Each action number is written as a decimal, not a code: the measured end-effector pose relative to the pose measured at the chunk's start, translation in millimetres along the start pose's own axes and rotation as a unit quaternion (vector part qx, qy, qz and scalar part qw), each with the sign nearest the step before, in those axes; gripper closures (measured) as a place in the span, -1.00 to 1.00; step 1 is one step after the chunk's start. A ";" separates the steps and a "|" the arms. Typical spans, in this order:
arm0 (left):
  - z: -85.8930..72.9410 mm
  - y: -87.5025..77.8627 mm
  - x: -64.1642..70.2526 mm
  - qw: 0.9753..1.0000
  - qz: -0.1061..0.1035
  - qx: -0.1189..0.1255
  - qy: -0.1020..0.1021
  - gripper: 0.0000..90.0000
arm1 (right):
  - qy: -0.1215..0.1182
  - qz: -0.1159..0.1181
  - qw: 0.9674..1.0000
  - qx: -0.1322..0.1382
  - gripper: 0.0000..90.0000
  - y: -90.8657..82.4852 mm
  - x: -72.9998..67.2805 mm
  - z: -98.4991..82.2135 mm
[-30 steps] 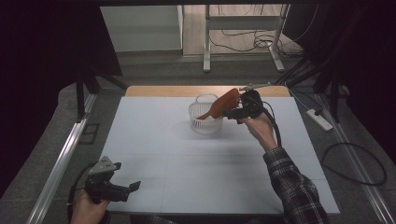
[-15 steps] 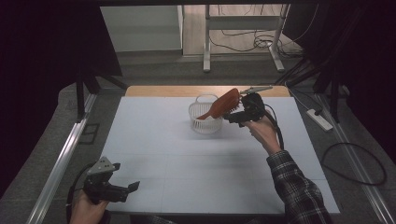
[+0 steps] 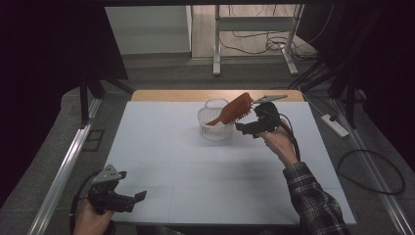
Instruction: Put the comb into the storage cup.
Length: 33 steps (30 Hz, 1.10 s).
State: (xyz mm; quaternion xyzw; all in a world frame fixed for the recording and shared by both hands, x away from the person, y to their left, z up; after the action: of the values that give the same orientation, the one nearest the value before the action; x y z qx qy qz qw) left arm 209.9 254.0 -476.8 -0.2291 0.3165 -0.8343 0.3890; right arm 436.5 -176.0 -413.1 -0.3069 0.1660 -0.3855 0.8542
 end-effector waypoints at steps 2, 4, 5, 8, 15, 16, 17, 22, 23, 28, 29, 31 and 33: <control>0.0 0.1 0.0 1.000 0.000 0.000 0.000 -1.00 | -0.002 0.002 1.000 -0.001 -1.00 -0.9 -0.7 -1.9; 0.0 0.0 0.0 1.000 -0.001 -0.001 0.000 -1.00 | -0.001 0.004 1.000 0.000 -1.00 -1.2 -0.8 -4.1; 0.0 0.1 0.0 1.000 -0.001 0.000 0.000 -1.00 | 0.002 0.009 1.000 -0.003 -1.00 -1.2 -0.7 -5.7; 0.1 0.4 0.2 1.000 -0.001 -0.001 0.003 -1.00 | 0.002 0.013 1.000 -0.005 -1.00 -1.0 -0.2 -7.3; 0.0 0.4 0.1 1.000 -0.002 -0.001 0.004 -1.00 | -0.002 0.014 1.000 -0.012 -1.00 -2.5 -0.6 -14.0; 0.0 0.4 0.1 1.000 -0.002 -0.002 0.004 -1.00 | -0.004 0.011 1.000 -0.011 -1.00 -3.2 0.3 -16.1; 0.0 0.4 0.2 1.000 -0.003 -0.002 0.005 -1.00 | -0.004 0.009 1.000 -0.010 -1.00 -3.8 0.8 -17.1; 0.0 0.4 0.2 1.000 -0.002 -0.002 0.005 -1.00 | -0.003 0.007 1.000 -0.013 -1.00 -6.3 2.1 -22.1; 0.0 0.4 0.2 1.000 -0.002 -0.002 0.005 -1.00 | -0.003 0.007 1.000 -0.013 -1.00 -6.3 2.1 -22.1; -0.1 0.3 0.2 1.000 -0.002 -0.003 0.005 -1.00 | -0.003 0.010 1.000 -0.013 -1.00 -9.4 0.7 -25.6; -0.1 0.3 0.2 1.000 -0.002 -0.002 0.005 -1.00 | -0.001 0.012 1.000 -0.018 -1.00 -10.7 -0.1 -26.9; -0.2 0.3 0.1 1.000 -0.003 -0.002 0.004 -1.00 | 0.000 0.014 1.000 -0.021 -1.00 -11.4 -0.7 -27.5; -0.3 0.2 0.1 1.000 -0.003 -0.002 0.004 -1.00 | 0.001 0.015 1.000 -0.025 -0.99 -12.7 -2.0 -28.9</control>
State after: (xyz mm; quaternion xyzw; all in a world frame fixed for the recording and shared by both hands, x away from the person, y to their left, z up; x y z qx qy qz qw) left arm 209.8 254.0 -477.2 -0.2278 0.3188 -0.8357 0.3848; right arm 413.1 -192.5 -426.5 -0.3251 0.1807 -0.3689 0.8518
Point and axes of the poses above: each handheld gripper's, and its own axes: y roughly forward along the jaws, z roughly out of its top, x roughly to its right, the point moved 1 cm from there along y, roughly forward along the jaws, and after that the axes turned 1 degree about -x, right-handed, at the moved point
